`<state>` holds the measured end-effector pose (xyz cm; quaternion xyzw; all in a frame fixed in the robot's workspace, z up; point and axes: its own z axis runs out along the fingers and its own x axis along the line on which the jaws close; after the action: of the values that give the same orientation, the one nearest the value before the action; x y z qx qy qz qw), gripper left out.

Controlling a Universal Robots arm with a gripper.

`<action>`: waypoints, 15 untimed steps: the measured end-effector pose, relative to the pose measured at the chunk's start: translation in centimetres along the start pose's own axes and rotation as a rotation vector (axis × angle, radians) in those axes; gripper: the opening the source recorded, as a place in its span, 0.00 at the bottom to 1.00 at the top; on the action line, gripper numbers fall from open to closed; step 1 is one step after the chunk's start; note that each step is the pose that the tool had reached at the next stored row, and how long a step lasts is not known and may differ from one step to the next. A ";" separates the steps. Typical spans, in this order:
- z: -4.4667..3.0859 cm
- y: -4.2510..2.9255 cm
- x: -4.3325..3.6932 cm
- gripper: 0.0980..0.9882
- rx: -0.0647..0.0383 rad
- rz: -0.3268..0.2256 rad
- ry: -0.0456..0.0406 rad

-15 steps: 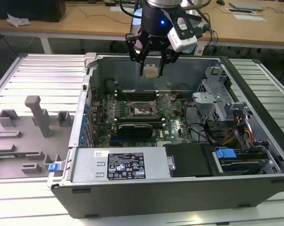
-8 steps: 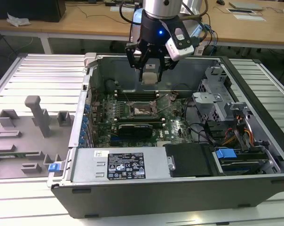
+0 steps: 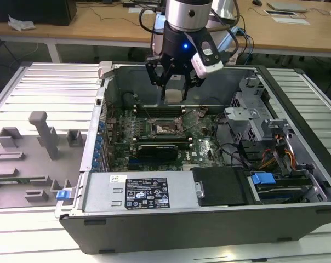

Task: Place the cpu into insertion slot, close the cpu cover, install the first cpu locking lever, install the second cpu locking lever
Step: 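Place the cpu into insertion slot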

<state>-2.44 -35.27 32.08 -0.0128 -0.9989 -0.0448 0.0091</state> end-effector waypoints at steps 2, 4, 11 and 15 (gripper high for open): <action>0.27 -0.02 0.01 0.49 0.000 0.000 0.0000; 0.62 -0.06 0.03 0.49 0.000 0.000 0.0000; 1.96 -0.18 0.03 0.49 0.000 0.000 0.0000; 2.54 -0.23 0.04 0.49 0.000 0.000 0.0000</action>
<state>-2.53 -35.27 29.54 -0.0128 -0.9989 -0.0448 0.0091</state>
